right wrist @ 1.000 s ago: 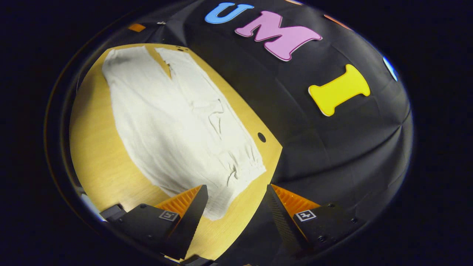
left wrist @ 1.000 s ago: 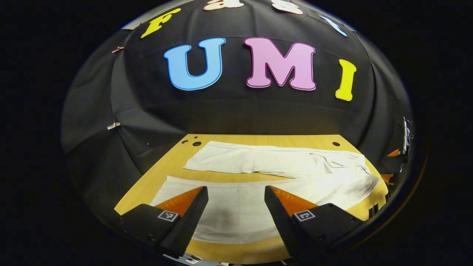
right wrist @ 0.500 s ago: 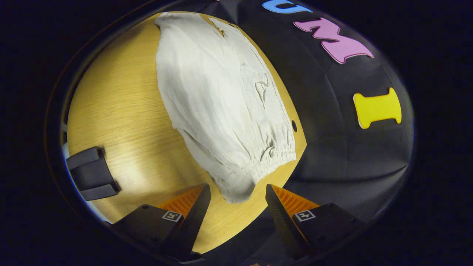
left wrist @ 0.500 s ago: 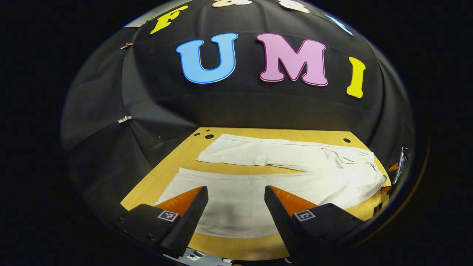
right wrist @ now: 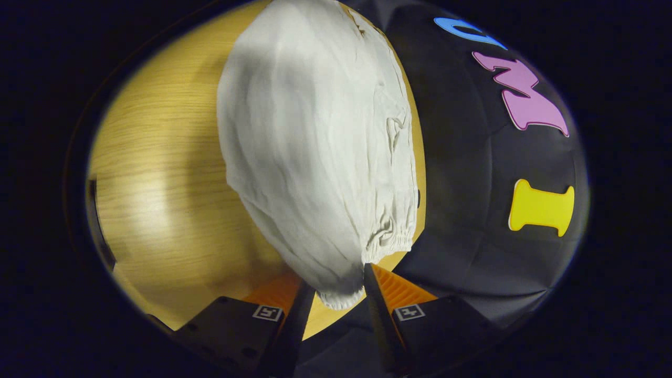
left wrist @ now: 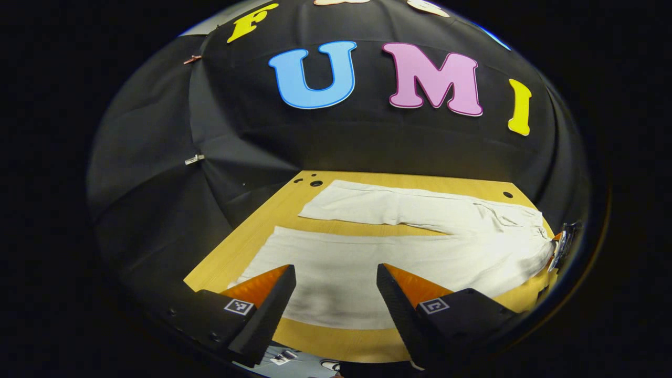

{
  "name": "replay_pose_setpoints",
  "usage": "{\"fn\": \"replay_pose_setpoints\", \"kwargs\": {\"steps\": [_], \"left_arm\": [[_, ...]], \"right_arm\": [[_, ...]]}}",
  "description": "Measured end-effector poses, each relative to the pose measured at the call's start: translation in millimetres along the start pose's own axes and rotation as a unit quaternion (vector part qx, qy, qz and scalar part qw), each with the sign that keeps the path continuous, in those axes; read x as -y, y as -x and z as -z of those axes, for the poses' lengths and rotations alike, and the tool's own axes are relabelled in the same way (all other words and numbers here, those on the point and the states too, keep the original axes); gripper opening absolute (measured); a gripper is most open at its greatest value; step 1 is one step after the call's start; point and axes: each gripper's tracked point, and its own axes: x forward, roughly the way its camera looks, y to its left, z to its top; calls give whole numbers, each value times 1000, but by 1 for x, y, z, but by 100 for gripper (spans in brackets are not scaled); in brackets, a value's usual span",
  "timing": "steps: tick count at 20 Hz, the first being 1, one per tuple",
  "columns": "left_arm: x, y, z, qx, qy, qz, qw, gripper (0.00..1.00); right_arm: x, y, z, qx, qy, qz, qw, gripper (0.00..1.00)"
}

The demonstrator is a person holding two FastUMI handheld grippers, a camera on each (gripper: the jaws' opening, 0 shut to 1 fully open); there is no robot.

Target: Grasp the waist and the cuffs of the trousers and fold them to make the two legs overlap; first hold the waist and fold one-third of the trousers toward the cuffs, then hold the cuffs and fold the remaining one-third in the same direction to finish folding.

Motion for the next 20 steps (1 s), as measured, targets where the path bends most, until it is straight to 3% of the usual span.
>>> {"fn": "replay_pose_setpoints", "kwargs": {"steps": [1,2,3,5,7,8,9,12,15,17,20], "left_arm": [[-5,0,3,-3,0,-5,1000,99],[-9,1,6,-6,1,-9,1000,99],[-15,-1,13,-11,4,-13,1000,99],[-28,-7,37,-35,9,-27,999,98],[-40,-10,64,-64,22,-37,997,98],[-45,-11,74,-76,28,-40,996,98],[-51,-14,86,-86,31,-42,995,98],[-81,-18,109,-106,2,-65,992,97],[-121,-31,128,-115,-87,-74,987,98],[-147,-38,136,-122,-167,-69,976,98],[-184,-42,151,-143,-318,-61,935,97]], "right_arm": [[-5,-2,0,-6,-10,-14,1000,62],[-5,-2,1,-12,-16,-19,1000,52],[-8,-2,2,-19,-21,-33,999,50],[-7,-5,4,-30,-14,-31,999,39],[-6,-8,3,-36,5,-34,999,39],[-7,-10,3,-36,7,-39,999,29],[-8,-11,4,-42,3,-44,998,29],[-11,-10,4,-56,-30,-87,994,22],[-9,-7,0,-64,-64,-146,985,14],[-9,-9,0,-63,-54,-161,983,9],[-10,-4,-3,-59,-47,-175,982,5]]}}
